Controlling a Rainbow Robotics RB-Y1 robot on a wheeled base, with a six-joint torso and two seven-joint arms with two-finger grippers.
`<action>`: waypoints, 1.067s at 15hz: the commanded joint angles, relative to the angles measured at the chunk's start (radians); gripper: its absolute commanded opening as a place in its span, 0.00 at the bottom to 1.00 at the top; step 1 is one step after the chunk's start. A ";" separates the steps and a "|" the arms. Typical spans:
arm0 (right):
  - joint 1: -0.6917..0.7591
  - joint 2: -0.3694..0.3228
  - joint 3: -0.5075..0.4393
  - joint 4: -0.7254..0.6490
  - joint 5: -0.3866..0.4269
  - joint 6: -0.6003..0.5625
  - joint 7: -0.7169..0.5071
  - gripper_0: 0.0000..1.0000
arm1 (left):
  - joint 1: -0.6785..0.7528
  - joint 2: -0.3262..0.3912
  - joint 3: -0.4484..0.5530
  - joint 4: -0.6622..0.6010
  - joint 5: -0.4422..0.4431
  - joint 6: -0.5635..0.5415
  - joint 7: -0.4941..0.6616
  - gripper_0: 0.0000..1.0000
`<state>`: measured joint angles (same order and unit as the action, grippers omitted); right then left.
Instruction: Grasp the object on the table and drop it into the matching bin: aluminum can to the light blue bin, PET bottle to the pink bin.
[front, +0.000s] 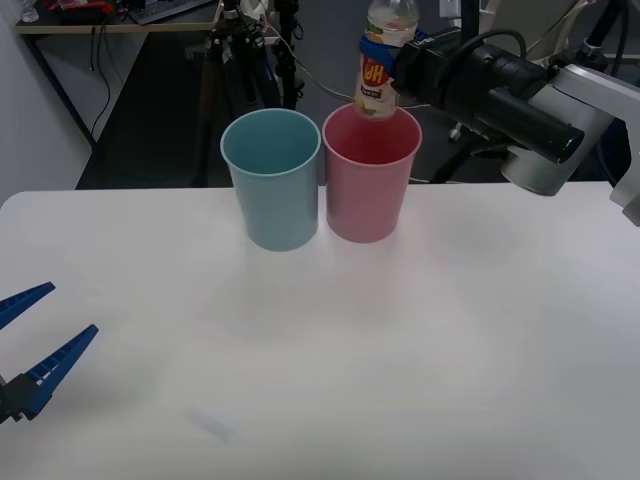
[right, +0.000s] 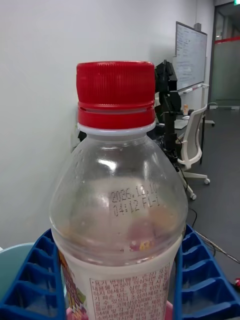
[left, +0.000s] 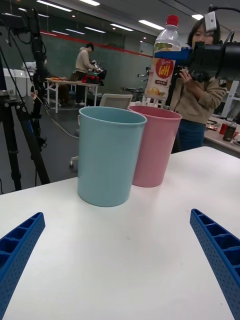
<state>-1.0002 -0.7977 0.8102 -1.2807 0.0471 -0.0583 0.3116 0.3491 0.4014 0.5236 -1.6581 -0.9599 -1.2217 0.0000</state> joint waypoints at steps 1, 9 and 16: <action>0.002 0.000 0.001 -0.003 0.000 0.000 -0.002 1.00 | 0.000 0.000 0.000 0.000 0.000 0.000 0.000 1.00; 0.002 0.000 0.000 -0.014 0.000 0.001 -0.011 1.00 | 0.000 0.000 0.000 0.000 0.000 0.000 0.000 1.00; 0.014 -0.031 0.000 -0.065 -0.001 0.008 -0.011 1.00 | 0.000 0.000 0.000 0.000 0.000 0.000 0.000 1.00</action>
<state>-0.9934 -0.8139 0.8101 -1.3263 0.0473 -0.0547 0.3028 0.3490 0.4014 0.5236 -1.6581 -0.9599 -1.2217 0.0000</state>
